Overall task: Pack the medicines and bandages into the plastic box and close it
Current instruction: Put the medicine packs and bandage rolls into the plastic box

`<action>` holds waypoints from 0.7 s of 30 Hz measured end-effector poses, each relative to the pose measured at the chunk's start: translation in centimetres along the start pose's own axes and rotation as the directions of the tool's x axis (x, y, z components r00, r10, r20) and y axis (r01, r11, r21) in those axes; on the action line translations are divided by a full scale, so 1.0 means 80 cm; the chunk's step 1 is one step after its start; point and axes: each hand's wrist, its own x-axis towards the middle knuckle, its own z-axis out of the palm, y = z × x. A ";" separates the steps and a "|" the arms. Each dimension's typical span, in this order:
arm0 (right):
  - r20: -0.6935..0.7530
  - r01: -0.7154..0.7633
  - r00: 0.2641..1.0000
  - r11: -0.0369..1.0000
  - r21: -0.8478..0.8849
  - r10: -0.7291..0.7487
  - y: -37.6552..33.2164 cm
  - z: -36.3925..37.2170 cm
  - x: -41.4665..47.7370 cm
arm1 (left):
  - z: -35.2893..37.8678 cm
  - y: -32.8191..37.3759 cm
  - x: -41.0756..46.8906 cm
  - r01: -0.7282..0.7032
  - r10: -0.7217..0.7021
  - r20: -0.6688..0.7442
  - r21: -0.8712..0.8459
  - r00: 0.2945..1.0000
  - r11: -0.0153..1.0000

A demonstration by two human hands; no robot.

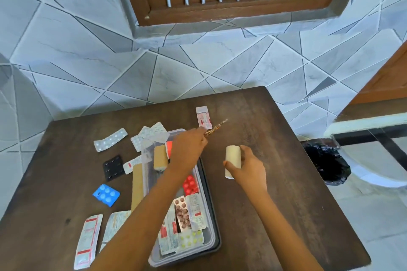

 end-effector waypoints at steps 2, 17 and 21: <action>0.018 0.069 0.997 0.997 0.032 -0.069 -0.020 0.004 -0.007 | -0.033 -0.021 -0.026 0.036 -0.048 -0.149 -0.083 0.988 0.996; 0.189 0.249 0.955 0.964 -0.093 -0.228 -0.079 0.063 -0.057 | -0.011 -0.124 -0.168 0.059 -0.084 0.095 0.242 0.992 0.969; 0.196 0.289 0.947 0.942 -0.171 -0.255 -0.081 0.063 -0.062 | 0.007 -0.129 -0.168 -0.075 -0.009 0.234 0.345 0.972 0.936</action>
